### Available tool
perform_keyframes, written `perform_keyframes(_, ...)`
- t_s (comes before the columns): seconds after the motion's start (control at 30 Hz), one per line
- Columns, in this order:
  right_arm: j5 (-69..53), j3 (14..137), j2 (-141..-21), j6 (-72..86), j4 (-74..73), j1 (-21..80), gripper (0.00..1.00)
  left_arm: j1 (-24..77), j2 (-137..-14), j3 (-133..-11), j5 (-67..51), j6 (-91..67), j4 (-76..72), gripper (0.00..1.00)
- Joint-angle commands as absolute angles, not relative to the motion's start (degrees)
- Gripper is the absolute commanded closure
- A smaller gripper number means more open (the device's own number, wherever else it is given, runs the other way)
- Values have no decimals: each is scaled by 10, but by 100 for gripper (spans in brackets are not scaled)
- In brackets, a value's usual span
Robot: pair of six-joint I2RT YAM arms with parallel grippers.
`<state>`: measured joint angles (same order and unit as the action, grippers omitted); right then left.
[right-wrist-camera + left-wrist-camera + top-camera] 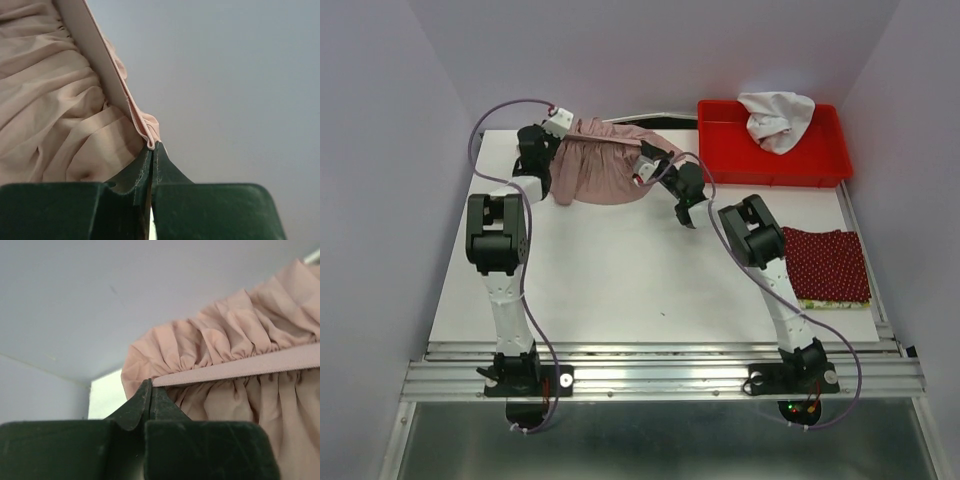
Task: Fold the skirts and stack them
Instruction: Flatten the skirt out
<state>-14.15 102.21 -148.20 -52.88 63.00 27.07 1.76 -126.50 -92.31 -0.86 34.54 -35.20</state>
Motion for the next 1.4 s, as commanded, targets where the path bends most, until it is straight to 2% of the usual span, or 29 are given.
perform_keyframes(0.0, -155, 935, -1439, -585, 779, 233, 99, -40, -1155, -806, 31, 404, -504, 100)
perform_keyframes(0.1, -123, 959, -1441, -564, 767, 239, 99, -40, -1131, -747, 39, 403, -533, 100)
perform_keyframes(0.23, -54, 1055, -1480, -534, 692, 239, 99, -39, -1138, -760, 84, 360, -528, 100)
perform_keyframes(0.4, 18, 1279, -1561, -520, 594, 239, 99, -39, -1191, -885, 122, 273, -469, 100)
perform_keyframes(0.6, 21, 1522, -1693, -534, 529, 225, 99, -43, -1280, -1070, 185, 189, -459, 100)
perform_keyframes(0.7, 52, 1477, -1640, -498, 571, 208, 99, -60, -1275, -1116, 157, 149, -472, 100)
perform_keyframes(0.73, 59, 1423, -1618, -484, 611, 200, 99, -63, -1267, -1111, 142, 141, -487, 100)
perform_keyframes(0.77, 62, 1389, -1597, -479, 634, 200, 99, -66, -1259, -1080, 120, 145, -524, 100)
perform_keyframes(0.87, -28, 1229, -1525, -508, 713, 195, 99, -68, -1230, -998, 42, 228, -613, 100)
perform_keyframes(0.97, -156, 1093, -1504, -579, 788, 202, 99, -66, -1190, -830, -43, 326, -694, 100)
perform_keyframes(1.17, -224, 924, -1474, -633, 893, 228, 99, -62, -1137, -614, -90, 445, -846, 100)
perform_keyframes(1.37, -268, 760, -1391, -642, 964, 246, 99, -62, -1044, -475, -102, 456, -899, 100)
